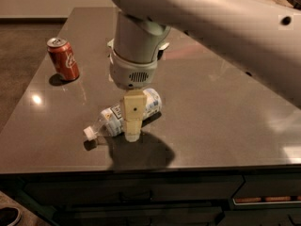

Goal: Move blue plastic bottle near green jalapeno chip bag

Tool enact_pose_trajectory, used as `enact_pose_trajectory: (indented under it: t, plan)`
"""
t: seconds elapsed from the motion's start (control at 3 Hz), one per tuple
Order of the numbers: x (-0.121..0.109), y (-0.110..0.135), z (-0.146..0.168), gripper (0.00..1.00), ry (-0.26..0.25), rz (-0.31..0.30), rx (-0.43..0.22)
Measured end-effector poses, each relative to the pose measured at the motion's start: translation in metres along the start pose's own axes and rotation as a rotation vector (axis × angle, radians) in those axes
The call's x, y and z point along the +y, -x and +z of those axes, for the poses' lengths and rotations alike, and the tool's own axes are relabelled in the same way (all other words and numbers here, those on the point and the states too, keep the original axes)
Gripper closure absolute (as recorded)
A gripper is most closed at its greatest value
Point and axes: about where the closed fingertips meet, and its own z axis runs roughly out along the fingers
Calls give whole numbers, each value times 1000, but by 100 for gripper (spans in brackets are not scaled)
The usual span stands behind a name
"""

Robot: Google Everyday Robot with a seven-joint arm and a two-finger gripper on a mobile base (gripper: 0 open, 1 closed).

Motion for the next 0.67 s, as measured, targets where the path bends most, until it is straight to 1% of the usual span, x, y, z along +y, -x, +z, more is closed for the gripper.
enact_pose_trajectory:
  t: [0.33,0.67]
  plan:
    - [-7,1,17,0,24,-2,13]
    - [-16,2,29,0,27,0,27]
